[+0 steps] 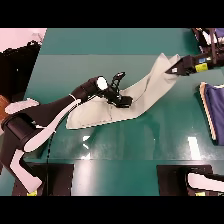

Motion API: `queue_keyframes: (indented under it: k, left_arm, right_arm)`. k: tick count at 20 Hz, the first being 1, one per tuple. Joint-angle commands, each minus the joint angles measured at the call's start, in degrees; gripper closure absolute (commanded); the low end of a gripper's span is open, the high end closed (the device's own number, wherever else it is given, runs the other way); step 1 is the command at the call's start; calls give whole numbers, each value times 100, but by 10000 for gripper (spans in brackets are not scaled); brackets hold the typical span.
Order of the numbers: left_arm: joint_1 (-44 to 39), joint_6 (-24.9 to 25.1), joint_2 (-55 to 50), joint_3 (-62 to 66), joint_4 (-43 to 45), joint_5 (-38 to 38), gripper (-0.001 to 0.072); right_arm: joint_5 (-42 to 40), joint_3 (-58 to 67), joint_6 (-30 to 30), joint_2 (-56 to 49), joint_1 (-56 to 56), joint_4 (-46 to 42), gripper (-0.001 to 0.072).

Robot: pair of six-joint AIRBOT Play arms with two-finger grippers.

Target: Fold the shirts.

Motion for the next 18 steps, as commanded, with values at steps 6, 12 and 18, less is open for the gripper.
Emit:
queue_keyframes:
  k: [6,12,18]
  left_arm:
    - [-46,-192,-138,66,542,9,677]
    - [446,-175,415,83,570,-162,678]
    - [2201,76,2048,131,1757,-1014,677]
  right_arm:
    - [-280,634,122,35,1187,52,699]
    - [-680,739,114,33,1753,50,698]
    - [-1773,739,4,-337,3008,52,697]
